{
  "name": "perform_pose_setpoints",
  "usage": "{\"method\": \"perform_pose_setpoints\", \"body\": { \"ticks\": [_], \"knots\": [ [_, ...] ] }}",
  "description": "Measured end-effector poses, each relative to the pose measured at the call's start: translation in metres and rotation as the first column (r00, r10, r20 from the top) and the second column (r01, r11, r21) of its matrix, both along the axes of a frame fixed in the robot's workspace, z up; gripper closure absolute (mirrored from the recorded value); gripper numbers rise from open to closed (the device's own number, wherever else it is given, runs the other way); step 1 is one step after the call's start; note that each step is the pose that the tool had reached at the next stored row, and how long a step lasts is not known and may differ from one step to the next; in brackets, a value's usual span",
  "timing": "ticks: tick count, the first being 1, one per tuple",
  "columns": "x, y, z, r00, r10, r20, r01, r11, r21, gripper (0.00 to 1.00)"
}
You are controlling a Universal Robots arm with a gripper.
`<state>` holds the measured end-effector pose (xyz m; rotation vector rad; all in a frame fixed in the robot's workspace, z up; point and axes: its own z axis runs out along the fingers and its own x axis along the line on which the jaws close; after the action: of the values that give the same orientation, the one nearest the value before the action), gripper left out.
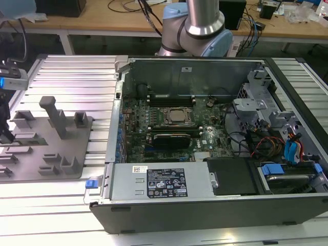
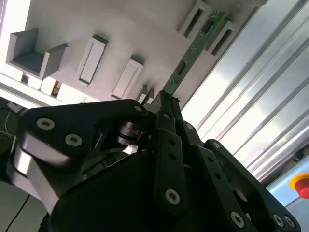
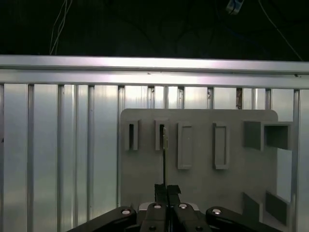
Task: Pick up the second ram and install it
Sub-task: 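Pick up the second ram and move it above second insertion slot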
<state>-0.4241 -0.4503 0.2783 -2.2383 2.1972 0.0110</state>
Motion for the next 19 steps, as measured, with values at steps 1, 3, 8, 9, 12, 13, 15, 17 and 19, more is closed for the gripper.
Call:
{"method": "perform_pose_setpoints", "body": {
  "ticks": [1, 3, 8, 9, 12, 13, 15, 17, 19],
  "knots": [
    [0.0, 0.0, 0.0043, 1.0, 0.0, 0.0, 0.0, 1.0, 0.0, 0.91],
    [0.0, 0.0, 0.0105, 1.0, 0.0, 0.0001, 0.0, 1.0, 0.0012, 0.91],
    [0.0, 0.0, 0.0232, 1.0, 0.0, 0.0, 0.0, 1.0, 0.0031, 0.91],
    [0.0, 0.0, 0.0297, 1.0, 0.0, 0.0, 0.0, 1.0, 0.0033, 0.91],
    [0.0, 0.0, 0.0445, 1.0, 0.0, 0.0001, 0.0, 1.0, 0.0033, 0.91],
    [0.0, 0.0, 0.0467, 1.0, 0.0, 0.0001, 0.0, 1.0, 0.0033, 0.91],
    [0.0, 0.0, 0.0599, 1.0, 0.0, 0.0002, 0.0, 1.0, 0.0033, 0.91],
    [0.0, 0.0, 0.0652, 1.0, 0.0, 0.0002, 0.0, 1.0, 0.0034, 0.91],
    [0.0, 0.0, 0.0805, 1.0, 0.0, 0.0003, 0.0, 1.0, 0.0035, 0.91]
  ]
}}
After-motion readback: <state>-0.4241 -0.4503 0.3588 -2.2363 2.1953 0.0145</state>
